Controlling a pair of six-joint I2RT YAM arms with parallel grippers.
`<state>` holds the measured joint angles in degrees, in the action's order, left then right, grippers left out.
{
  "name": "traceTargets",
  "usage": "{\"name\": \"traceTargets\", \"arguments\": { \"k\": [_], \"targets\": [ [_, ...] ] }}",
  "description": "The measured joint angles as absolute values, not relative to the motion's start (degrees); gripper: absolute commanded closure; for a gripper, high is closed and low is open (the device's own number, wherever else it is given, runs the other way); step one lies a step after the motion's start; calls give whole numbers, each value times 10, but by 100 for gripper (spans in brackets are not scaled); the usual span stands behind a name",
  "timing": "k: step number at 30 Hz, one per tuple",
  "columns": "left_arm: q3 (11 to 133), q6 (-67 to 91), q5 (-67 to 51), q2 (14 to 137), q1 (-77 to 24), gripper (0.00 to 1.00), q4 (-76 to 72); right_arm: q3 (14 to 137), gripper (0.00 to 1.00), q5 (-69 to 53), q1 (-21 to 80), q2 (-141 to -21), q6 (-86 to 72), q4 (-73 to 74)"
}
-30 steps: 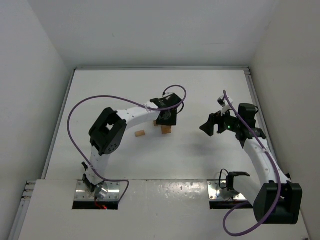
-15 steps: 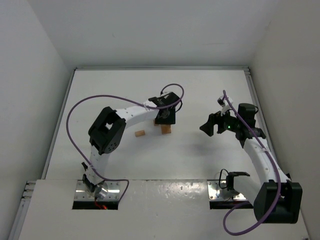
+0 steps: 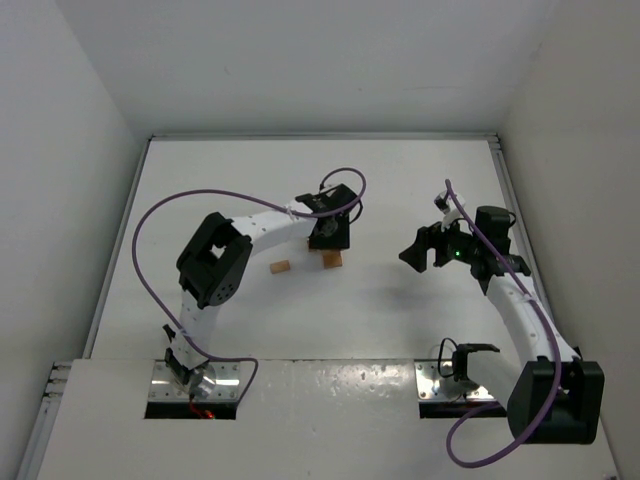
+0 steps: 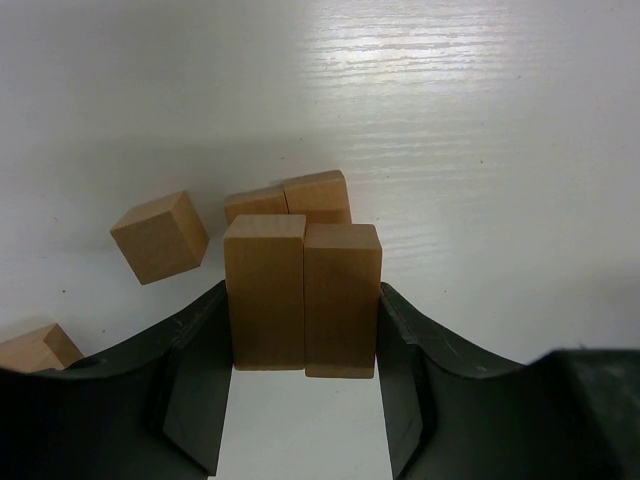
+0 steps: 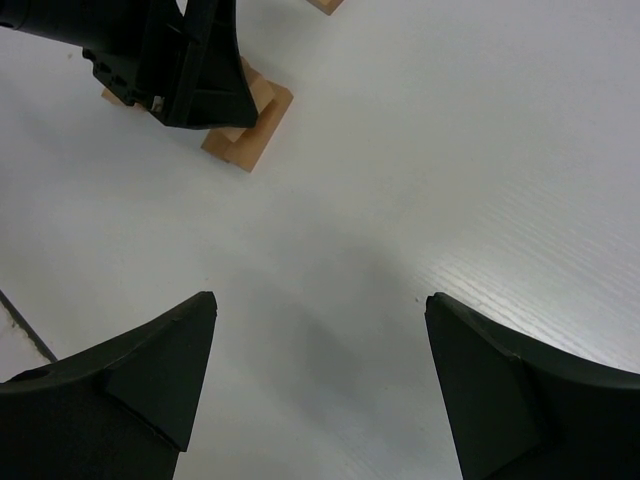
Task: Build the wood block tower
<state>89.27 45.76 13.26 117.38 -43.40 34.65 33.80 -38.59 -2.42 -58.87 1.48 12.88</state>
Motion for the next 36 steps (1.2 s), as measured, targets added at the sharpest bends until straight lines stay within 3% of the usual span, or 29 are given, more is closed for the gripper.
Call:
{"name": "traceTargets", "arguments": {
  "k": [20,27,30,31,36],
  "targets": [
    [879,458,131,1183,-434,77,346,338,14,-390,-24,-590,15,125],
    [879,458,131,1183,-434,66,346,338,13,-392,-24,-592,15,125],
    [879,457,129,1183,-434,55,346,338,13,-392,-24,-592,15,125],
    [879,458,128,1183,-434,47,346,338,13,-392,-24,-592,15,125],
    [879,458,127,1183,-434,40,344,338,13,-392,-24,-592,15,124]
  ]
}}
